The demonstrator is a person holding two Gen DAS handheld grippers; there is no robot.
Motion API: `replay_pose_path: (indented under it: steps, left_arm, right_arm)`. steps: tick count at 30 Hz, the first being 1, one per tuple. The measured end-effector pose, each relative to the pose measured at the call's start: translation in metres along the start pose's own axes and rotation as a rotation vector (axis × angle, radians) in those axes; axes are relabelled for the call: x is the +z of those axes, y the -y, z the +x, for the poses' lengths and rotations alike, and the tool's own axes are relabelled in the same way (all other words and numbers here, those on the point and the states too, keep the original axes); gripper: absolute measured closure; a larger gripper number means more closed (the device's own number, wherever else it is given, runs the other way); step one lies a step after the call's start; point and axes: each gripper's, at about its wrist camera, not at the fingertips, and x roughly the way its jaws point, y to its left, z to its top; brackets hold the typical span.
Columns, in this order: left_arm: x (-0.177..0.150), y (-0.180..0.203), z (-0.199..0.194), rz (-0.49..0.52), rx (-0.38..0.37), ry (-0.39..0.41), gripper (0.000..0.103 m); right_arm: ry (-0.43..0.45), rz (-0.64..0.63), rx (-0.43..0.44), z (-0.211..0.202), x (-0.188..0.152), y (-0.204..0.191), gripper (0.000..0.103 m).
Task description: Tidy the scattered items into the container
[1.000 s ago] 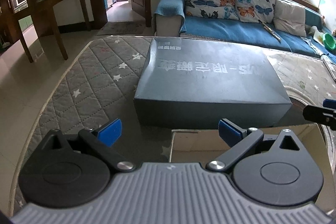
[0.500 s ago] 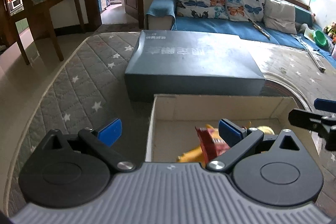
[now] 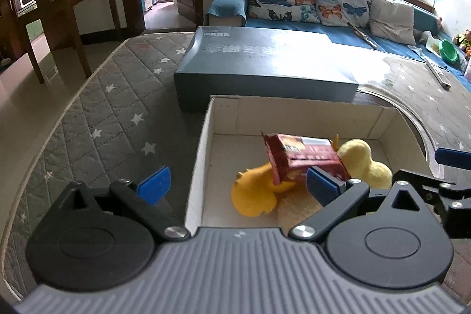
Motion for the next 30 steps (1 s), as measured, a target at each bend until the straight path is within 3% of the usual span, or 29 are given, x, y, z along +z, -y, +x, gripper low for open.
replay_pose_path:
  steps: [12, 30]
  left_arm:
    - [-0.013, 0.018, -0.009, 0.038, 0.010, 0.019, 0.003]
    - [-0.007, 0.014, -0.007, 0.023, 0.009, 0.014, 0.003]
  right_arm:
    - [-0.001, -0.001, 0.001, -0.016, -0.017, 0.003, 0.000]
    - [0.004, -0.007, -0.004, -0.013, -0.010, 0.004, 0.000]
